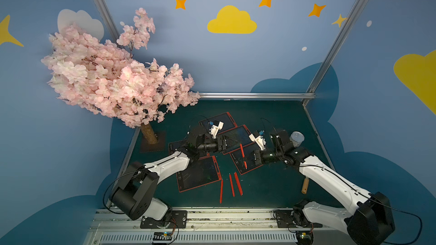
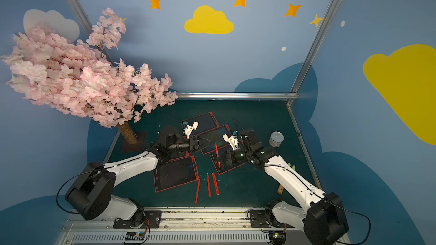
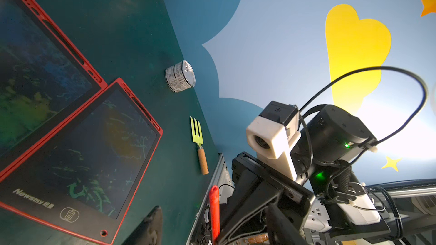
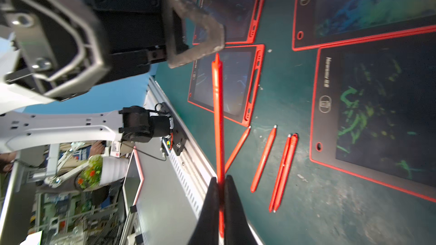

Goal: Place the stylus back onto the writing tablet
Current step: Pick up the stylus from the center of the board.

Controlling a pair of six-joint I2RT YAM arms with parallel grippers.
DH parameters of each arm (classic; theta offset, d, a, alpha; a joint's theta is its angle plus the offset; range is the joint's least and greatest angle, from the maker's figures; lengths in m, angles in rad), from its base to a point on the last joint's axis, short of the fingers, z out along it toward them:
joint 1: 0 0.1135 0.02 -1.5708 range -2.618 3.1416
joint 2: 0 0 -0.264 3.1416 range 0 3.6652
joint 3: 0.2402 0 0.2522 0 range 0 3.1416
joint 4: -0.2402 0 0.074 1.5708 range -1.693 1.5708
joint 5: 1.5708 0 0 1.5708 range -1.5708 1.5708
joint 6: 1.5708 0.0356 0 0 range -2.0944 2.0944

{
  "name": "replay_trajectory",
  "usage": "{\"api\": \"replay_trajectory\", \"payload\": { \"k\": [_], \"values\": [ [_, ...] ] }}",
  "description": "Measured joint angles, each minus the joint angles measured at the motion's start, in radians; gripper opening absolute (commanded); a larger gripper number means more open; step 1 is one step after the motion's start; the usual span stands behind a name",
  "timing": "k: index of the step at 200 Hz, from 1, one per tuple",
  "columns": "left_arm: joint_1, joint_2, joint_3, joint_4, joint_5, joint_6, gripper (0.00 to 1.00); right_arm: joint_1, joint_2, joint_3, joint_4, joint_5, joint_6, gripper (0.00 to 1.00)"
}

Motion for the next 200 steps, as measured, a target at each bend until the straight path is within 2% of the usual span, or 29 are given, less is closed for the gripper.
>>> {"api": "replay_trajectory", "payload": {
  "k": [26, 49, 200],
  "values": [
    [0.0, 0.022, 0.0, 0.05, 0.01, -0.022, 0.57, -0.002, 0.01, 0.009, 0.002, -0.042, -0.008, 0.0],
    [0.0, 0.023, 0.0, 0.091, 0.021, -0.035, 0.5, -0.002, 0.009, 0.009, 0.007, -0.058, -0.002, 0.0],
    [-0.011, 0.027, -0.001, 0.201, 0.092, -0.023, 0.34, -0.01, 0.009, -0.003, 0.134, -0.115, 0.084, 0.0]
  ]
}}
